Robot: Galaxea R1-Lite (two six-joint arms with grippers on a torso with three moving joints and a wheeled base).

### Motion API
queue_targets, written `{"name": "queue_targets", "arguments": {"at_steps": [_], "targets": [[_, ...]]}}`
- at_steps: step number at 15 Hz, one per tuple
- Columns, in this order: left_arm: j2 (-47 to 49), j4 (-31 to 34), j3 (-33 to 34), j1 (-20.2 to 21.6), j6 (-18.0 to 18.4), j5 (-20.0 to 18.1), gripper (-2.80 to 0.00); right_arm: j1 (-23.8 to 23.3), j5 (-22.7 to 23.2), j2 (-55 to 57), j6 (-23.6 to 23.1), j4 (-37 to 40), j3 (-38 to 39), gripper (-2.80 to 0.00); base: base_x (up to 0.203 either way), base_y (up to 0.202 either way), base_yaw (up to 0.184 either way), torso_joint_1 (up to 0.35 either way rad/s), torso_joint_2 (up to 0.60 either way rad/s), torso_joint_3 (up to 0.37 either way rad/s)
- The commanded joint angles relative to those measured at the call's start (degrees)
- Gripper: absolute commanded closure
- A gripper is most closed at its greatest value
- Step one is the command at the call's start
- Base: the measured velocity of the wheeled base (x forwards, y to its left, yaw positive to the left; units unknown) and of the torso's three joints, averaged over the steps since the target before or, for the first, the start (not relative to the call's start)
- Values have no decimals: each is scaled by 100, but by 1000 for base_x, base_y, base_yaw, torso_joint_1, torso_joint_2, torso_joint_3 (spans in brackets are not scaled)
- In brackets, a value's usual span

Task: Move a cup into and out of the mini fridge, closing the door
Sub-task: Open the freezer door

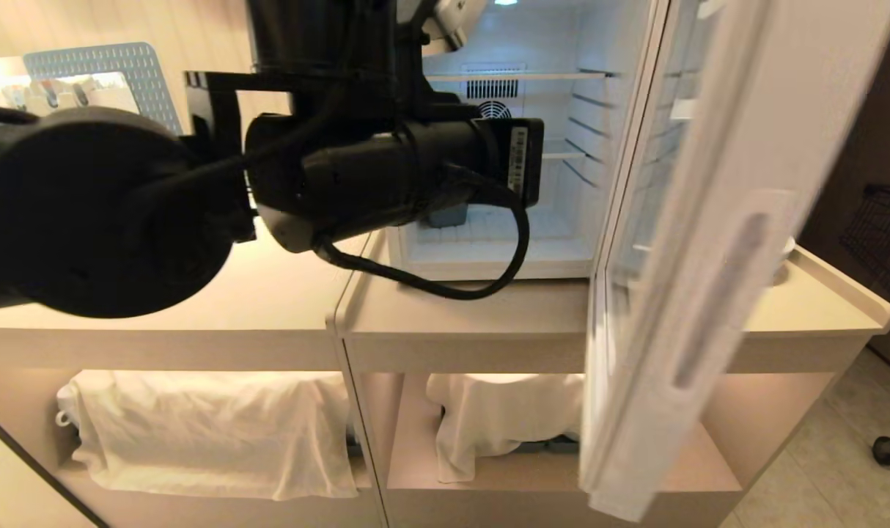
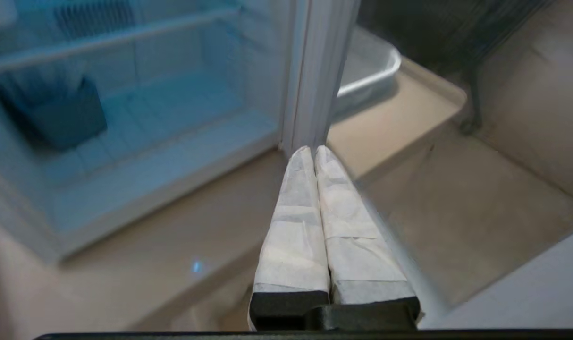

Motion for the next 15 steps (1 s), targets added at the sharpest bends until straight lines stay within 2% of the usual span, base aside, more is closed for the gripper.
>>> {"name": "queue_targets", "arguments": {"at_steps": [1, 5, 7, 8, 10, 12, 15], "targets": [[-538, 155, 376, 206, -20, 43, 0, 2, 3, 9, 2, 1, 0, 0, 0, 0, 0, 0, 0, 0], [-986, 150, 978, 1009, 175, 14, 0, 7, 3, 9, -16, 1, 0, 0, 0, 0, 0, 0, 0, 0], [-1155, 178, 1178, 1646, 380, -28, 0, 1, 3, 9, 1, 1, 0, 0, 0, 0, 0, 0, 0, 0], [-1323, 286, 1367, 2008, 478, -108, 0, 8, 3, 6, -14, 1, 0, 0, 0, 0, 0, 0, 0, 0], [-1989, 773, 1949, 2876, 627, -669, 0, 1, 3, 9, -10, 1, 0, 0, 0, 0, 0, 0, 0, 0], [-2971, 1195, 2944, 3631, 893, -1147, 0, 1, 3, 9, 2, 1, 0, 0, 0, 0, 0, 0, 0, 0], [-4898, 1276, 5129, 4328, 1138, -1451, 0, 3, 3, 8, -14, 1, 0, 0, 0, 0, 0, 0, 0, 0]]}}
